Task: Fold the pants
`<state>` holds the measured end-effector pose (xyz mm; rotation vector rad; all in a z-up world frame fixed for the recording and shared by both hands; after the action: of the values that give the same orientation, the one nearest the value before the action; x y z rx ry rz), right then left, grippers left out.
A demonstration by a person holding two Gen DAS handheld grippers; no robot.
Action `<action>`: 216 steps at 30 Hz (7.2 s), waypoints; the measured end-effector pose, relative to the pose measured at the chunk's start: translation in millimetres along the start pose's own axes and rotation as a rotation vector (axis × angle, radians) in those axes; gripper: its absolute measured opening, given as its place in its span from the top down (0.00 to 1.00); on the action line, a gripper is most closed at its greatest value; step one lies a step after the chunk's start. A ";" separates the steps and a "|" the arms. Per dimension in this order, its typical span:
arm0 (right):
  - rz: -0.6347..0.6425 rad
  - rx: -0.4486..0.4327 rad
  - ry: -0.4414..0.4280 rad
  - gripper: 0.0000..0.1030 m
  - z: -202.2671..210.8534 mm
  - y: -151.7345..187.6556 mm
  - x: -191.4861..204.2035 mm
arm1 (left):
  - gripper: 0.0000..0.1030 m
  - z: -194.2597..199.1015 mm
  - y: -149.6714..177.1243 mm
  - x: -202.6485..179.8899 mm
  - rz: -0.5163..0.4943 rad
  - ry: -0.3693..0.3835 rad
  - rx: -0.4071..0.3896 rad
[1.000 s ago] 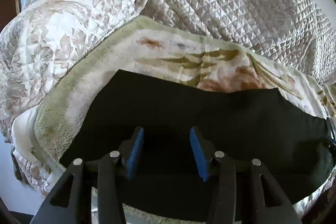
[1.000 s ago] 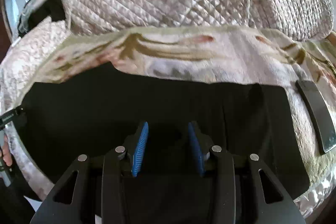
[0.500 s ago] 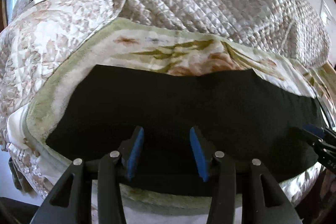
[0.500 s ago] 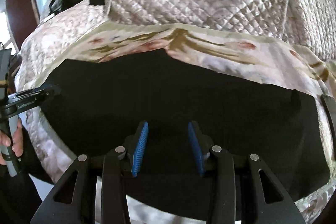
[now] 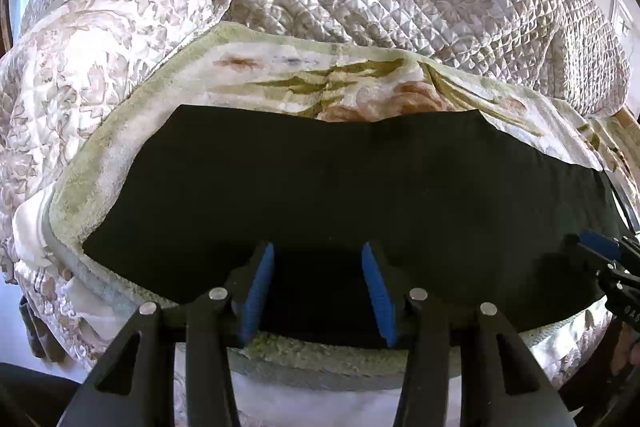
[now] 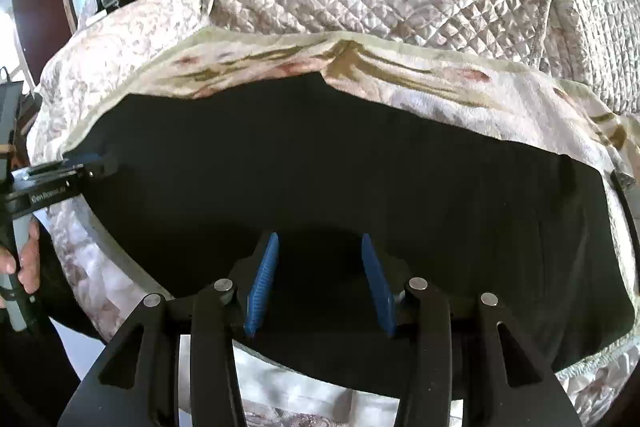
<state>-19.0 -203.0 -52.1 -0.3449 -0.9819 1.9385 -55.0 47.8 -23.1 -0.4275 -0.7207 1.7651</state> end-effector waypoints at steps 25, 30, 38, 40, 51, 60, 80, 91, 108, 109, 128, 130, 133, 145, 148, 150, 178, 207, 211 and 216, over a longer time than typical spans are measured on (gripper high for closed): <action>-0.113 -0.044 0.053 0.57 5.2 -5.5 -24.9 | 0.53 -13.1 -25.0 35.4 0.052 -0.042 0.008; -0.108 -0.024 0.025 0.57 3.2 -10.0 -22.7 | 0.42 -15.4 -42.3 80.7 0.127 -0.108 -0.007; -0.101 -0.026 -0.007 0.57 -3.5 -16.9 -18.1 | 0.31 -45.0 -48.5 114.4 0.177 -0.147 0.045; -0.110 -0.017 -0.014 0.57 -7.0 -14.5 -20.0 | 0.30 -54.4 -43.8 117.2 0.195 -0.145 0.074; -0.156 -0.045 -0.050 0.55 -5.2 -15.0 -23.6 | 0.74 -54.6 -48.9 88.7 0.105 -0.114 0.030; -0.205 -0.108 -0.056 0.55 15.7 -16.5 -33.6 | 0.94 -14.8 -69.9 49.0 0.169 0.111 0.023; -0.273 -0.141 -0.063 0.55 32.6 -8.9 -53.9 | 0.78 15.7 -46.0 -184.0 -0.018 0.646 0.225; -0.293 -0.111 -0.162 0.55 23.0 -6.9 -39.7 | 0.59 19.1 -75.6 -78.4 0.035 0.428 0.050; -0.353 0.035 -0.307 0.55 -39.2 -35.2 -21.3 | 0.59 -25.9 -45.3 -47.8 0.064 0.371 0.095; -0.364 0.043 -0.328 0.55 -43.2 -36.6 -20.7 | 0.59 -25.9 -45.4 -46.8 0.068 0.371 0.094; -0.368 -0.019 -0.245 0.98 -37.5 -39.6 -41.1 | 0.59 -14.8 -47.2 -50.4 0.043 0.379 0.041; -0.371 -0.021 -0.238 0.98 -37.7 -39.5 -44.2 | 0.59 -10.8 -48.4 -51.0 0.046 0.386 0.032; -0.363 -0.016 -0.225 0.98 -42.1 -39.5 -46.4 | 0.59 -8.6 -45.4 -54.9 0.039 0.395 0.040; -0.378 -0.089 -0.092 0.90 -4.0 -34.9 -67.1 | 0.59 9.3 -32.4 -60.2 0.003 0.381 0.044; -0.343 -0.141 -0.150 0.90 7.7 -41.1 -57.6 | 0.59 11.3 -48.0 -65.7 -0.016 0.372 0.008; -0.305 -0.126 -0.185 0.90 0.8 -42.5 -45.7 | 0.59 7.3 -59.1 -74.1 -0.025 0.377 0.001; -0.078 -0.036 -0.010 0.81 -2.5 9.5 3.4 | 0.59 8.0 -13.3 -89.7 -0.104 0.302 -0.012; -0.144 -0.045 -0.021 0.73 12.1 20.1 -1.1 | 0.59 20.8 0.6 -90.3 -0.141 0.248 -0.004; -0.167 -0.042 0.005 0.76 14.0 20.9 -10.4 | 0.59 21.3 2.2 -88.9 -0.135 0.262 -0.011; -0.209 -0.067 0.059 0.76 24.2 23.8 -27.5 | 0.59 23.2 2.5 -90.7 -0.143 0.257 -0.017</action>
<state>-32.3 -244.1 -58.3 -0.3229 -1.0043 1.7014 -43.0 -44.6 -13.8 -0.5883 -0.5688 1.5368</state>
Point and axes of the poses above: each gripper's, at about its wrist camera, not at the fingertips, and z roughly against the way its jaws point, x to its left, y to its underside, the point moved 6 cm from there along -z, roughly the way its jaws point, and after that the axes turned 10 degrees about -y, right-handed, at the moved point
